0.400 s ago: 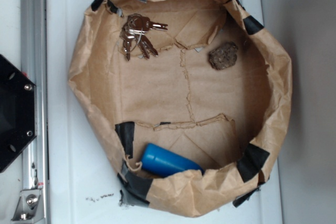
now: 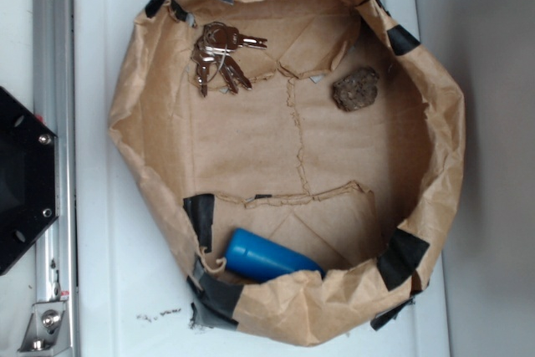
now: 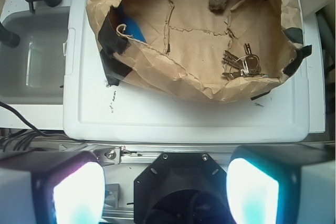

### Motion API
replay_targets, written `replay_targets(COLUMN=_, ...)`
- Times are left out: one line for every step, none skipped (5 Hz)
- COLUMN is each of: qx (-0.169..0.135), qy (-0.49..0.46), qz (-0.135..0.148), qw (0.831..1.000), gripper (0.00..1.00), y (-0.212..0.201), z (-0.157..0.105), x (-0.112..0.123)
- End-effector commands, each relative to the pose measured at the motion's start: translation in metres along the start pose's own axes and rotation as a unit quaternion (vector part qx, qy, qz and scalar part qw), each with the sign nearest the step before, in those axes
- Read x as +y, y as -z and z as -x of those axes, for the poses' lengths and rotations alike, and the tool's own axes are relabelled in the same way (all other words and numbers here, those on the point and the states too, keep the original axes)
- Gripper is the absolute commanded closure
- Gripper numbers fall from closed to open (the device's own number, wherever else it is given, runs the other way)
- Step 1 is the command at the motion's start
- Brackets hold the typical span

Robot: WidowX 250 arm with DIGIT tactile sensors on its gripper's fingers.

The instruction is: Grab the silver keys.

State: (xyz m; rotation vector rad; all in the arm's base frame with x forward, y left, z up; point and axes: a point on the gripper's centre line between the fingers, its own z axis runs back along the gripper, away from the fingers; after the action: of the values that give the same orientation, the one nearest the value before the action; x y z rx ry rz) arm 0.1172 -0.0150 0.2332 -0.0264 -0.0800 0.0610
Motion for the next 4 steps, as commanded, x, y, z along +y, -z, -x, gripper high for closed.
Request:
replay_targets(qx=-0.02, qy=-0.19, qz=-0.035, qw=0.981, gripper=0.0, y=0.023, z=-0.071, x=0.013)
replay_targets(qx=-0.025, qy=-0.252, qz=-0.058, qw=0.966, gripper=0.0, y=0.045, z=-0.088, x=0.039)
replay_targets(qx=-0.027, qy=-0.285, qz=-0.087, qw=0.954, gripper=0.0, y=0.069, z=-0.09, x=0.074)
replay_targets(qx=-0.042, qy=-0.283, qz=-0.11, qw=0.952, gripper=0.0, y=0.093, z=-0.099, x=0.093)
